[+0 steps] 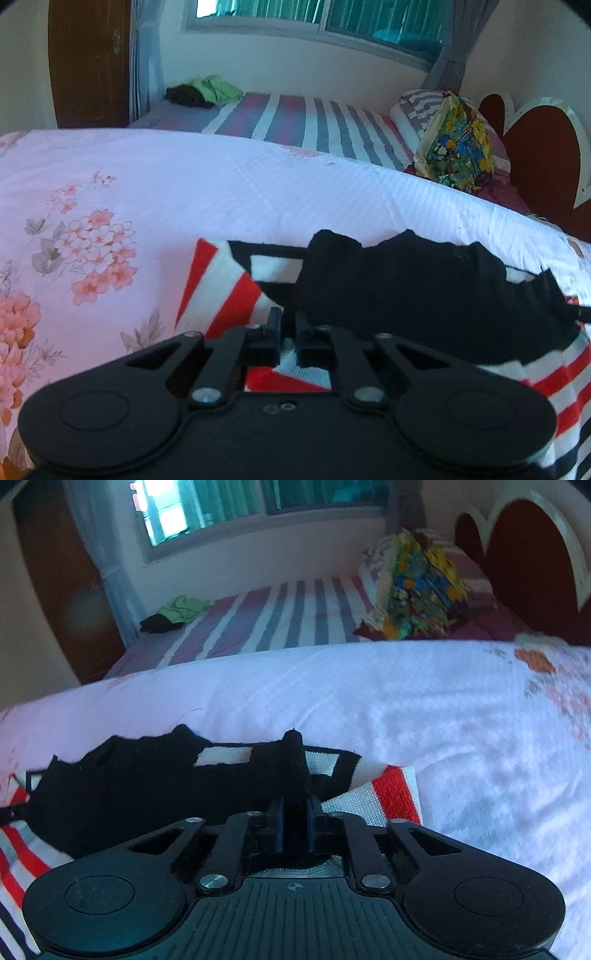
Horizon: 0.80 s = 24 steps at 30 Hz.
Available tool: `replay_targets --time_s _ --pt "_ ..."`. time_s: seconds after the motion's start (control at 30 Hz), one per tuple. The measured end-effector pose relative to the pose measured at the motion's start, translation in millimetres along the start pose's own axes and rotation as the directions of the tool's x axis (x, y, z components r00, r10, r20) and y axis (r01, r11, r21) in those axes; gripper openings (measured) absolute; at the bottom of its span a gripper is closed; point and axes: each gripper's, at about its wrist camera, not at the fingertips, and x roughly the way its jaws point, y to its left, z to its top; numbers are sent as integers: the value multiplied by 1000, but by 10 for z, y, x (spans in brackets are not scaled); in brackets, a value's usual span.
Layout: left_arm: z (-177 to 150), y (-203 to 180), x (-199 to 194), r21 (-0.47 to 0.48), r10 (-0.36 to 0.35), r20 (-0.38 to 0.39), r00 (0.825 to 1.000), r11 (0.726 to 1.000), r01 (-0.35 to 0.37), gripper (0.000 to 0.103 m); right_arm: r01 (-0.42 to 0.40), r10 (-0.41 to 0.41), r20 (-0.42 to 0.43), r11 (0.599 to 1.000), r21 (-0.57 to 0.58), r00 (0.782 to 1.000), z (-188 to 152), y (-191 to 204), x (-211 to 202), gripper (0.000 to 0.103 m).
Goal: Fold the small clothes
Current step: 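Lay the hem on the collar and open both grippers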
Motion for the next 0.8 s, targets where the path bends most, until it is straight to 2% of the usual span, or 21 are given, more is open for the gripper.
replay_targets --time_s 0.07,0.1,0.17,0.27,0.33,0.4,0.5,0.63,0.73,0.8 --pt "-65 -7 -41 4 5 27 1000 1000 -5 7 92 -91 17 995 -35 996 -44 -9 48 10" --pt "-92 -8 -49 1 7 38 999 1000 -7 7 117 -116 21 993 -14 993 -63 -71 81 10" --pt "-104 -16 -51 9 13 48 999 1000 -13 7 102 -103 10 994 46 995 -43 -137 88 11" --pt "-74 -13 -83 -9 13 39 999 1000 -12 6 125 -125 10 992 24 992 -44 -82 19 11" --pt "-66 -40 -179 3 7 47 999 1000 -7 8 84 -85 21 995 45 996 -38 -56 -108 11" --pt "-60 -95 -333 7 -9 72 997 1000 8 18 57 -58 51 998 13 997 -36 59 -262 11" --pt "-55 -268 -538 43 -64 87 994 997 60 20 -29 30 60 999 -20 998 -50 318 -415 11" --pt "-140 -592 -573 100 -143 33 989 985 139 25 -120 121 10 991 -63 993 -189 707 -364 11" --pt "-305 -683 -491 132 -132 -3 991 983 131 26 -116 115 -20 989 -87 993 -324 842 -281 11" --pt "-419 -576 -399 125 -98 -38 995 987 102 26 -75 73 -20 991 -112 997 -424 785 -264 12"
